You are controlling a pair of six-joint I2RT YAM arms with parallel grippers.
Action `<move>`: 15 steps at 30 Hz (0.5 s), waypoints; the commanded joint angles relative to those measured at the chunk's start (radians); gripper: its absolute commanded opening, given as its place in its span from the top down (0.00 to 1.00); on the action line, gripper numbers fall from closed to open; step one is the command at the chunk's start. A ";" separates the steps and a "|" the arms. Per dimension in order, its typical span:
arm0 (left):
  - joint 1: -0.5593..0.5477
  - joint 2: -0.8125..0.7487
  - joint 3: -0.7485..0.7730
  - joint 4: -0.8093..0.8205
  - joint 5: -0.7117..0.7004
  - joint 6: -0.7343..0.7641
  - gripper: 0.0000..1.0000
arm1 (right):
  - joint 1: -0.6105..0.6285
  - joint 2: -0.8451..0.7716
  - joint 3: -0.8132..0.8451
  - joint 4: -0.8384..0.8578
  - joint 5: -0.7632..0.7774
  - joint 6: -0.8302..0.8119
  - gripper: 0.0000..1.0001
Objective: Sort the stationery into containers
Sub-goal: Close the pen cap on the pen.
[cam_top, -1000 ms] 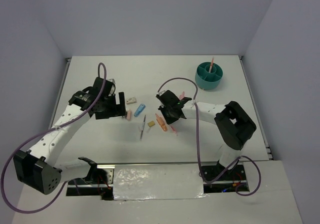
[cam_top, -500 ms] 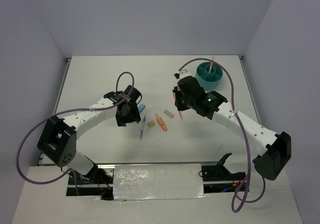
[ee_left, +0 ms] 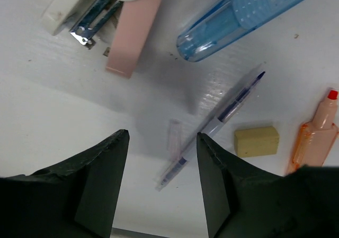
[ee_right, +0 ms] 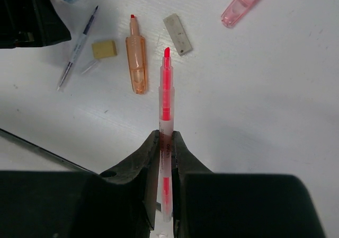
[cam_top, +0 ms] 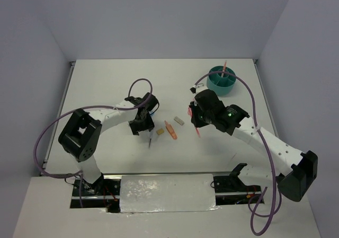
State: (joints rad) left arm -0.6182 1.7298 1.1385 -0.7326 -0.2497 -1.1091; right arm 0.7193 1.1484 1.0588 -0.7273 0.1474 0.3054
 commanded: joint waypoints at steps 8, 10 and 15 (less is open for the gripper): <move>-0.021 0.045 0.021 -0.016 -0.016 -0.069 0.38 | 0.000 -0.042 0.004 0.005 -0.023 -0.043 1.00; -0.029 0.048 0.020 -0.021 -0.017 -0.078 0.39 | 0.002 -0.042 0.000 0.014 -0.026 -0.045 1.00; -0.040 0.056 0.012 -0.033 -0.010 -0.096 0.40 | 0.002 -0.035 0.001 0.026 -0.045 -0.051 1.00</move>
State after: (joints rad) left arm -0.6498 1.7664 1.1576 -0.7353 -0.2531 -1.1713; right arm 0.7193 1.1343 1.0580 -0.7261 0.1154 0.2703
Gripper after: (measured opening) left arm 0.606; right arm 0.163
